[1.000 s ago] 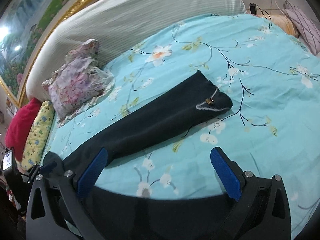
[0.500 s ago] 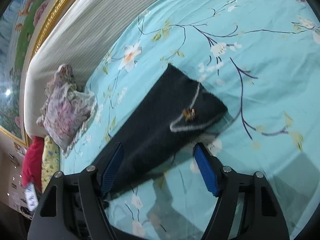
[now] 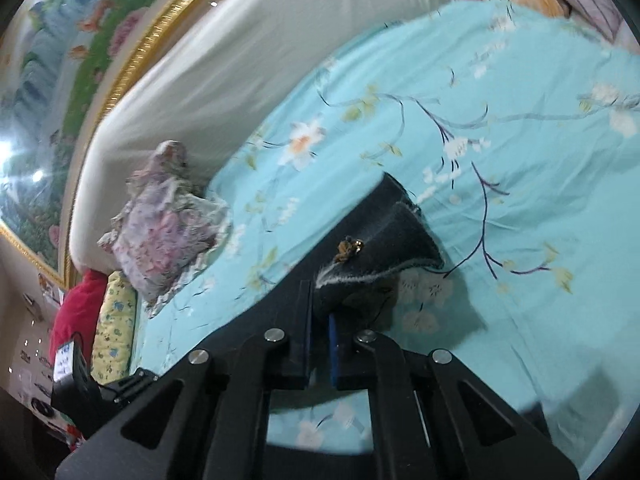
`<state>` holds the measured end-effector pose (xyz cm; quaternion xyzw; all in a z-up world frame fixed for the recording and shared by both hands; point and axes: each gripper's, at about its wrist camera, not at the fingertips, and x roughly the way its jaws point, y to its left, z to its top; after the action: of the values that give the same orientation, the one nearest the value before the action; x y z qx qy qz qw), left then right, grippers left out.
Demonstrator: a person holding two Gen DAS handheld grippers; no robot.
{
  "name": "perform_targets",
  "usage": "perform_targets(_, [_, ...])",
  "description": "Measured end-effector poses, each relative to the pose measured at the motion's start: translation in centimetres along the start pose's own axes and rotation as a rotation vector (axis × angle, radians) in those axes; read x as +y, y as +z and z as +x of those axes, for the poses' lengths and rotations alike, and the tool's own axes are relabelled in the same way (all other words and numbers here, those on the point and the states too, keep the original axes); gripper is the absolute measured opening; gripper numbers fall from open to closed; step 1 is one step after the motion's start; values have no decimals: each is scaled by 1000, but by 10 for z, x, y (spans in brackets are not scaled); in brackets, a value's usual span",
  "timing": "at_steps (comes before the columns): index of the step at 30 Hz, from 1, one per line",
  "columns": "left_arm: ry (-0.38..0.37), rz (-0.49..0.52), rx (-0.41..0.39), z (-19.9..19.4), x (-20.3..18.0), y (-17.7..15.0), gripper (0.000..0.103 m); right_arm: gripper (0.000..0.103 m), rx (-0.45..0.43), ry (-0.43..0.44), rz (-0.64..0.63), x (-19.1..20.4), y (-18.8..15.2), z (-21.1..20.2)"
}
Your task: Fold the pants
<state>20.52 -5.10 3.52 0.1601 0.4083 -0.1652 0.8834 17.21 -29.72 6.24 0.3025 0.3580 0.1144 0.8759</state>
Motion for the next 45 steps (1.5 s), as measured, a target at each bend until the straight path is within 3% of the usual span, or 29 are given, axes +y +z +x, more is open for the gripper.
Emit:
perform_targets(17, [-50, 39, -90, -83, -51, -50, 9, 7, -38, 12, -94, 18, -55, -99])
perform_targets(34, [-64, 82, 8, -42, -88, -99, 11, 7, 44, -102, 3, -46, -110, -86])
perform_targets(40, [-77, 47, 15, -42, -86, -104, 24, 9, 67, -103, 44, -53, -117, -86])
perform_targets(45, [-103, -28, 9, -52, -74, -108, 39, 21, 56, -144, 35, -48, -119, -100])
